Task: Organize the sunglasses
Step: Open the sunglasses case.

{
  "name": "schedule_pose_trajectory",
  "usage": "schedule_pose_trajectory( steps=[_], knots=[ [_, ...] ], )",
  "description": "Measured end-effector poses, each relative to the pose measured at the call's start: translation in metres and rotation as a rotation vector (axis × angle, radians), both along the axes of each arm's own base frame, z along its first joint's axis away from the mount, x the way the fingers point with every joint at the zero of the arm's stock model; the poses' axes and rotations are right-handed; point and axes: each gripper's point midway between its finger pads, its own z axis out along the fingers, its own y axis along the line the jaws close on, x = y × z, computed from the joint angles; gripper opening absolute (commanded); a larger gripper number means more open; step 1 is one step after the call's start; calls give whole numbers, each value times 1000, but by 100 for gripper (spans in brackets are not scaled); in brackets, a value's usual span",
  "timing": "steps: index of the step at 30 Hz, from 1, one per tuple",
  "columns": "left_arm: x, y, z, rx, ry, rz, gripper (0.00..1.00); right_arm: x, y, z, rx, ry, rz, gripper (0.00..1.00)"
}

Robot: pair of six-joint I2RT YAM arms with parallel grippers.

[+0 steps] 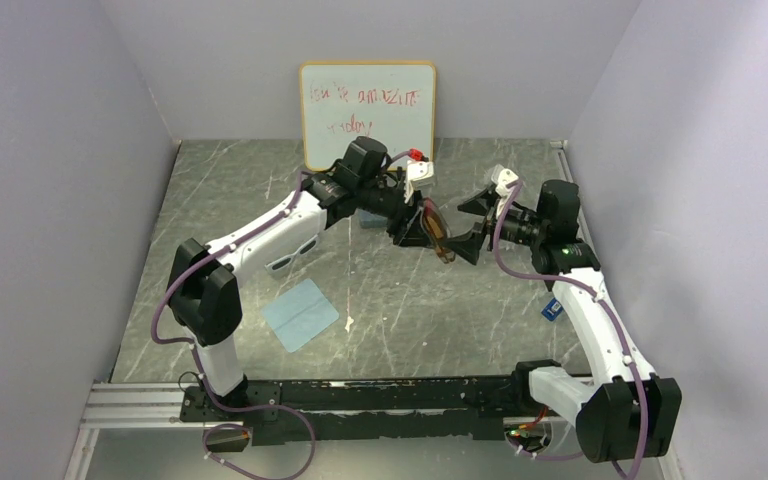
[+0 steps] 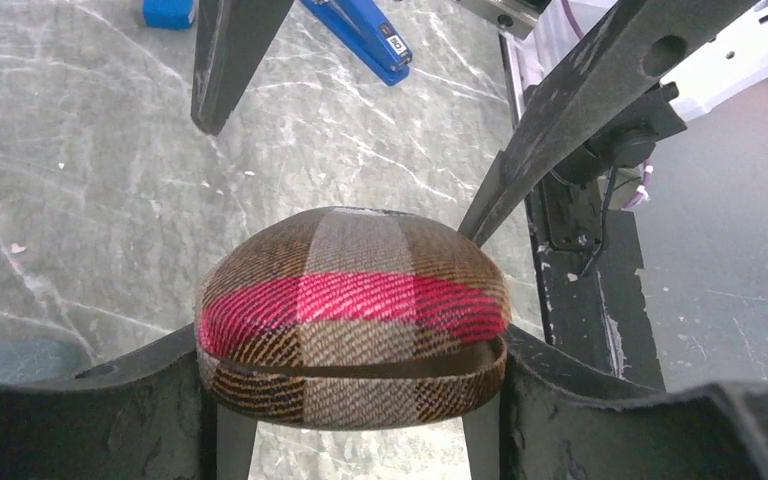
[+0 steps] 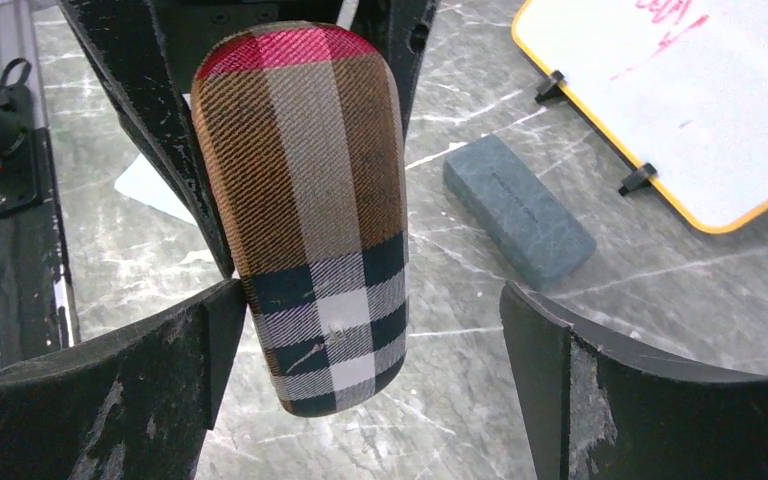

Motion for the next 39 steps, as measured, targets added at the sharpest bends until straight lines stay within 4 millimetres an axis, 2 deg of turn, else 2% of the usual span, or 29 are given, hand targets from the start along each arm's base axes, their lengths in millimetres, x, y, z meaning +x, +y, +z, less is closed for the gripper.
schedule_pose_trajectory(
  steps=[16, 22, 28, 34, 37, 39],
  knots=[
    [10, 10, -9, 23, -9, 27, 5, 19, -25, 4, -30, -25, -168, 100],
    [-10, 13, -10, 31, 45, -28, 5, 38, -43, 8, -56, -72, -275, 100],
    [-18, 15, -3, 18, 45, -43, 5, 32, -37, 10, -53, -92, -222, 99],
    [-17, 16, -7, 15, 57, -40, 5, 14, -24, 5, -47, -93, -84, 94],
    [-17, 17, -8, 15, 70, -39, 5, 7, -17, -1, -33, -63, -23, 87],
    [-17, 17, -7, 9, 70, -41, 5, 5, -15, -4, -22, -43, 1, 78]
  ],
)
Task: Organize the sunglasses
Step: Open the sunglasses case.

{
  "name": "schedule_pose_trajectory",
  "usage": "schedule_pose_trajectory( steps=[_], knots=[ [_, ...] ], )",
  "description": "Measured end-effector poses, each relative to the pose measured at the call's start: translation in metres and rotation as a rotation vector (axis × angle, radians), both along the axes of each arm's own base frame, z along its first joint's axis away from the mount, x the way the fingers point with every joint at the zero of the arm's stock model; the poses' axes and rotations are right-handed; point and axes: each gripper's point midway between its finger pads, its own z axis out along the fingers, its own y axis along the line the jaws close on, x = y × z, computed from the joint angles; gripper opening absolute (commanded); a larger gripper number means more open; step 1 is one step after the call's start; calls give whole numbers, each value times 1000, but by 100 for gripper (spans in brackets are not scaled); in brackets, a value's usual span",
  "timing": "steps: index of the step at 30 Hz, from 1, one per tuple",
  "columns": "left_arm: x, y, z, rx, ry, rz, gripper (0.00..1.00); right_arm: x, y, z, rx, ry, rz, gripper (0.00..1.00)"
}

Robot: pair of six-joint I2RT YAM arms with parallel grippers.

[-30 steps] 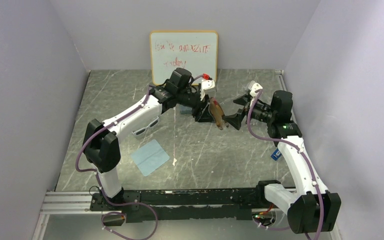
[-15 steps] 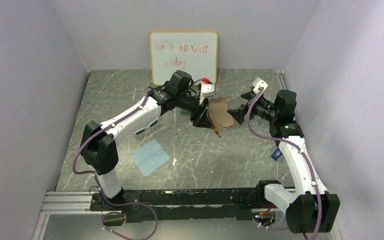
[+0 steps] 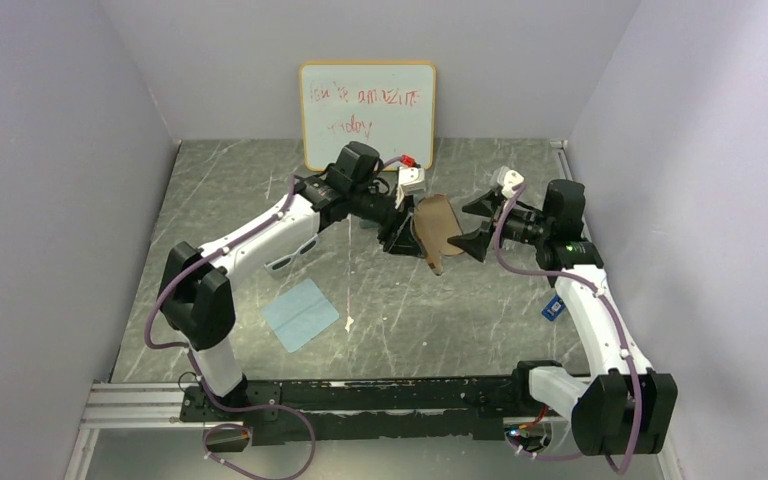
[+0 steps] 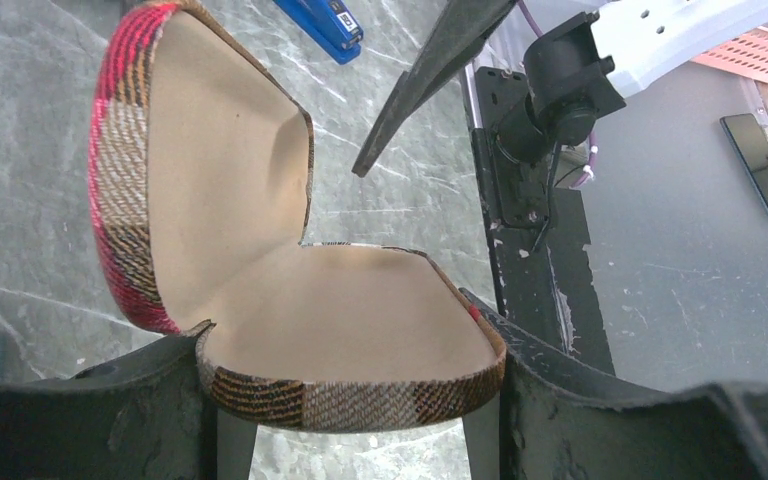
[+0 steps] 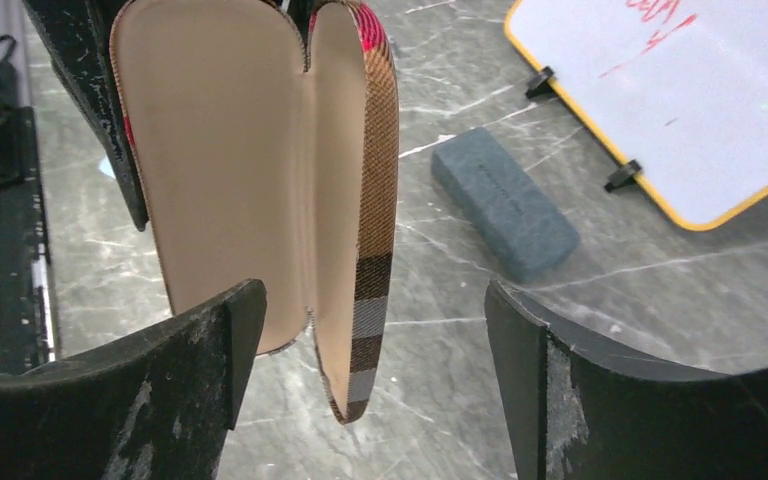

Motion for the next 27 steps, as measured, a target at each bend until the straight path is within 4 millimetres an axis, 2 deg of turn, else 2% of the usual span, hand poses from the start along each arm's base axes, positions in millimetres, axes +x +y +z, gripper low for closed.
schedule_pose_trajectory(
  steps=[4, 10, 12, 15, 17, 27],
  knots=[
    [0, 2, 0, -9, 2, -4, 5, -2, 5, -6, 30, 60, 35, 52],
    [-5, 4, 1, -17, 6, -14, 5, -1, 7, -15, 49, 119, 48, 43],
    [-6, 5, 2, -19, 5, -16, 5, -1, 7, -14, 52, 120, 47, 37],
    [-6, 5, 3, -22, 1, -15, 5, -2, 7, -11, 57, 118, 44, 35],
    [-5, 6, 4, -26, -4, -13, 5, -2, 7, -8, 60, 109, 43, 29],
    [0, 13, 4, -27, -6, 8, 18, -5, 9, -2, 73, 102, 57, 19]
  ],
)
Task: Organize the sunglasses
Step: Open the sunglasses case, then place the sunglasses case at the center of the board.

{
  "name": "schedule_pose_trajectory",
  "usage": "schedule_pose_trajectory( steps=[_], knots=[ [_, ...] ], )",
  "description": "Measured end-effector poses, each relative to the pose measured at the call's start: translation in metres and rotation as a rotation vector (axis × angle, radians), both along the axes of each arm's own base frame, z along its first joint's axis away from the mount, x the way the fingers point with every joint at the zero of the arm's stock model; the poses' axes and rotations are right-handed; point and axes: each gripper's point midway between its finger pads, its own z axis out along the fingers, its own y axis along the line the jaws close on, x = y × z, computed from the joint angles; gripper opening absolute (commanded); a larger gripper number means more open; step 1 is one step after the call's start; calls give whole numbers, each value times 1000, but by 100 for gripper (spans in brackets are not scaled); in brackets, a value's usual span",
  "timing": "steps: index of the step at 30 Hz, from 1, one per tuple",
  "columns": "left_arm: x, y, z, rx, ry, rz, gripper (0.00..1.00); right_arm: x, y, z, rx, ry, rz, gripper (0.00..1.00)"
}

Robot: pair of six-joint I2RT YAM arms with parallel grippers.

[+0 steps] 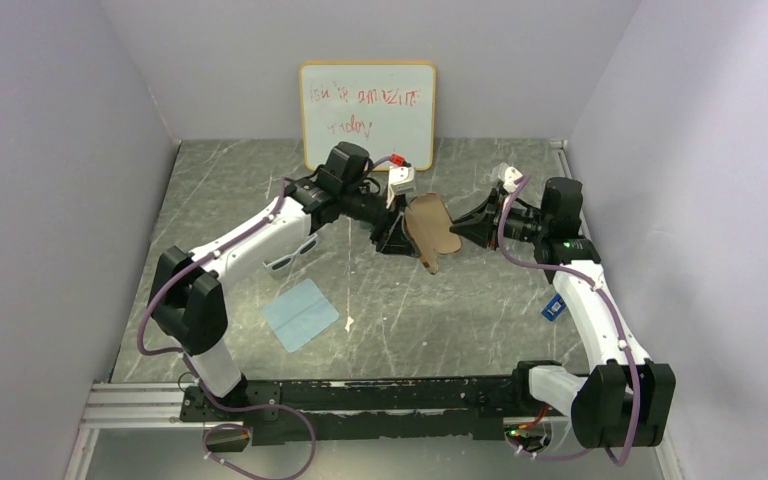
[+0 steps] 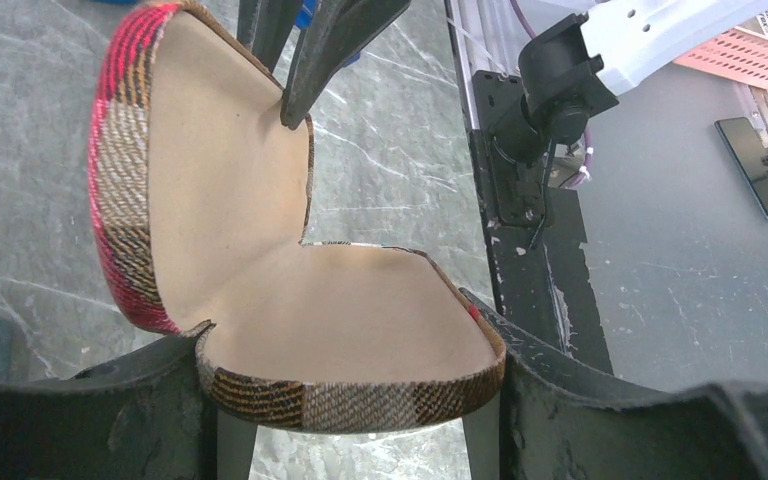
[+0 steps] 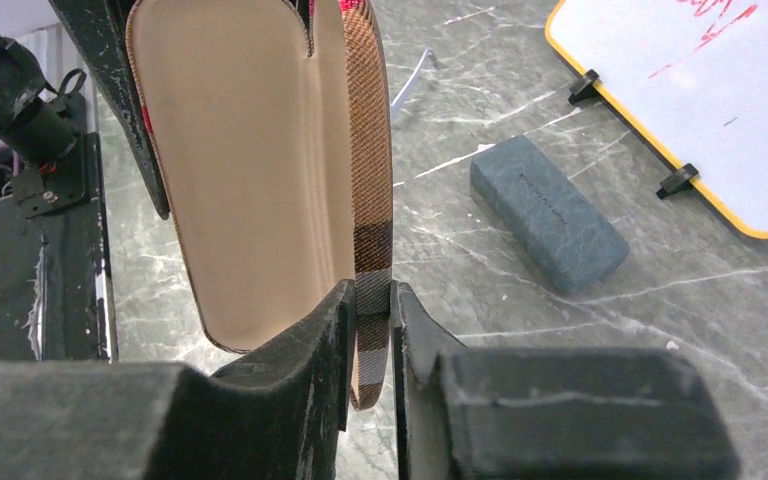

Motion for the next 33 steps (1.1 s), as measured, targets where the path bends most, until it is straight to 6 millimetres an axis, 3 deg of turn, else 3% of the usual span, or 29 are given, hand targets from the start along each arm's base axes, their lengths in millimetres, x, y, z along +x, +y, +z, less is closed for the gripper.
schedule_pose_trajectory(
  steps=[10, 15, 18, 21, 22, 23, 27, 33],
  knots=[
    [1, 3, 4, -14, -1, 7, 27, 1, 2, 5, 13, -7, 2, 12],
    [1, 4, 4, -16, 3, 9, 51, 1, 2, 6, 15, -9, 0, 7],
    [1, 4, 4, -15, 3, 10, 74, 2, 2, 6, 11, -8, -7, 6],
    [4, 7, 3, -13, -1, 13, 87, 5, 2, 6, 1, -9, -19, 6],
    [6, 10, 3, -13, 1, 19, 95, 7, 0, 8, -4, -14, -28, 6],
    [8, 13, 2, -12, 1, 26, 96, 10, -1, 10, -11, -23, -38, 5],
    [28, 38, 2, -9, 10, 95, 96, 17, -4, 17, -35, -57, -59, 4],
    [52, 92, 0, 4, 4, 242, 96, 29, -1, 15, -100, -97, -71, 1]
  ],
)
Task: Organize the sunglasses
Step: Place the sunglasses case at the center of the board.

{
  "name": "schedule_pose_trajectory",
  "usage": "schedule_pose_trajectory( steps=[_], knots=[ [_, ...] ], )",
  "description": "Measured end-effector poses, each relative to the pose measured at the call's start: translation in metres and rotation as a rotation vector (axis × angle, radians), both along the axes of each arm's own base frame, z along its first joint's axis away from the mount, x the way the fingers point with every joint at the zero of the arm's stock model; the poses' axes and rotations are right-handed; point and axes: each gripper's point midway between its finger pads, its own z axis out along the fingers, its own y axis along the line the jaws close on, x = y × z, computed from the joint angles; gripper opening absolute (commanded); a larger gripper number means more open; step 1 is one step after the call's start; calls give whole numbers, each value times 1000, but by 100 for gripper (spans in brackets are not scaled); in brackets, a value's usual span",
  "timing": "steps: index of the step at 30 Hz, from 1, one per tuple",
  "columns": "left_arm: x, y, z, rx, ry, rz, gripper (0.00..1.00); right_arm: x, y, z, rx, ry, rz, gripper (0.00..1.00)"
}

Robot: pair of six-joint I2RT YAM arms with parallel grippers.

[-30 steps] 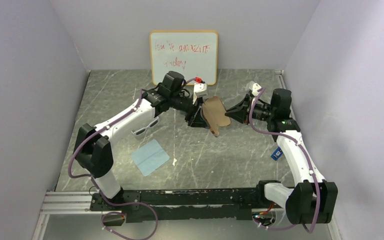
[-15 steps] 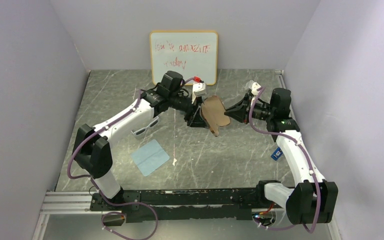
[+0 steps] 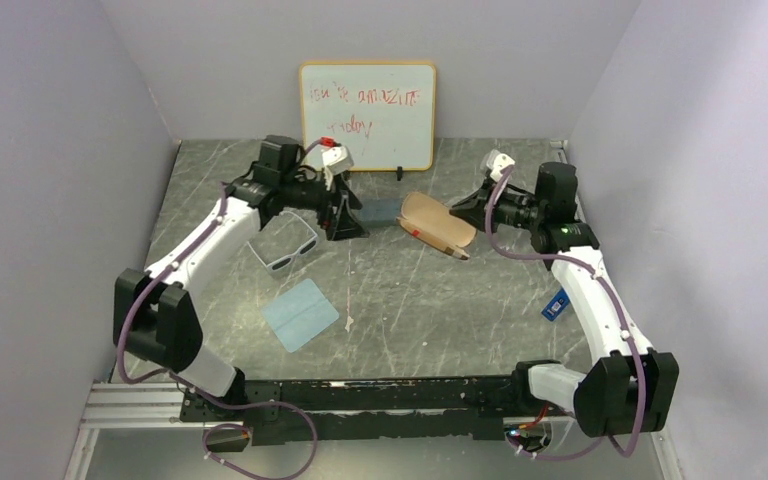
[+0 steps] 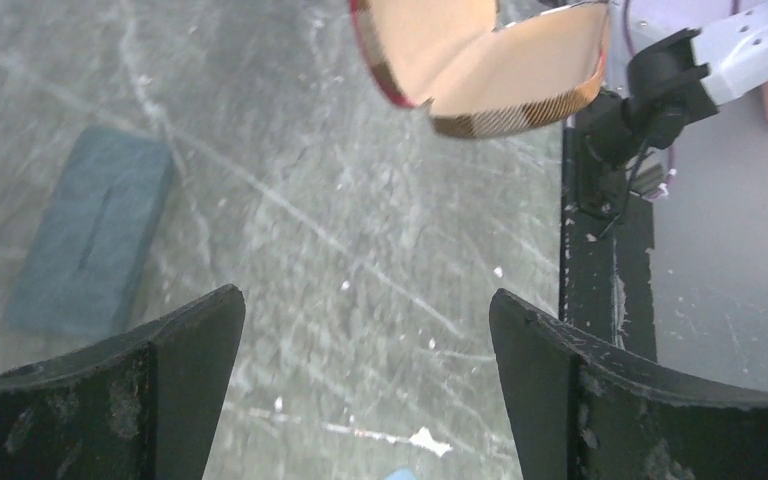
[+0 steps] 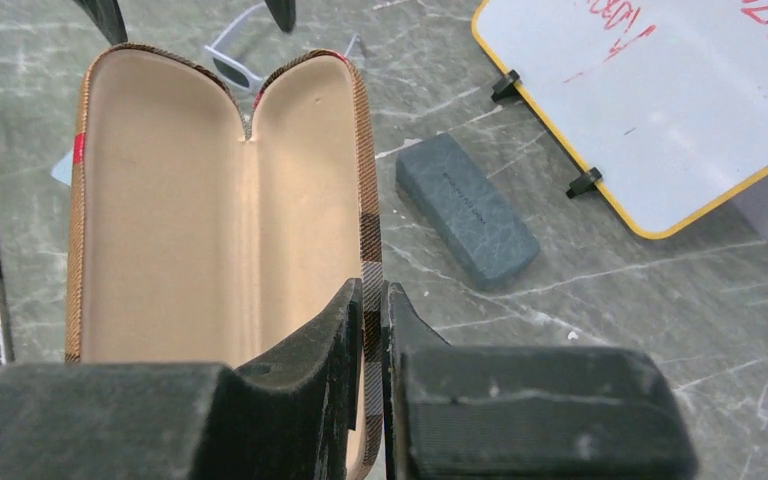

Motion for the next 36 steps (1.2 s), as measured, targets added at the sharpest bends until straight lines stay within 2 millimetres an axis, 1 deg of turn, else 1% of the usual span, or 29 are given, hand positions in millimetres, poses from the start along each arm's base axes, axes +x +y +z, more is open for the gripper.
schedule_pose_trajectory(
  steps=[3, 4, 9, 10, 14, 17, 21, 23, 26, 29, 36],
  knots=[
    [5, 26, -8, 14, 3, 73, 96, 2, 6, -6, -39, -12, 2, 1],
    [6, 37, -14, 23, 13, 105, 96, 3, 8, -8, -54, -21, 3, 2],
    [15, 77, -39, 81, 37, 234, 96, 8, 24, -16, -139, -92, 5, 2],
    [16, 83, -42, 91, 37, 250, 96, 9, 27, -17, -153, -108, 9, 2],
    [21, 107, -52, 134, 25, 328, 96, 25, 44, -26, -231, -212, 10, 1],
    [19, 123, -56, 156, 9, 373, 96, 38, 55, -40, -295, -293, 10, 1],
    [16, 135, -56, 171, -19, 413, 96, 57, 70, -72, -397, -373, 23, 1],
    [14, 139, -55, 176, -34, 426, 96, 68, 76, -89, -443, -396, 31, 1],
    [13, 144, -51, 179, -57, 441, 96, 78, 86, -114, -502, -427, 53, 1],
    [14, 148, -49, 179, -68, 448, 96, 84, 95, -130, -545, -468, 76, 1],
    [18, 157, -50, 181, -68, 476, 96, 92, 107, -163, -618, -520, 132, 9]
  ],
)
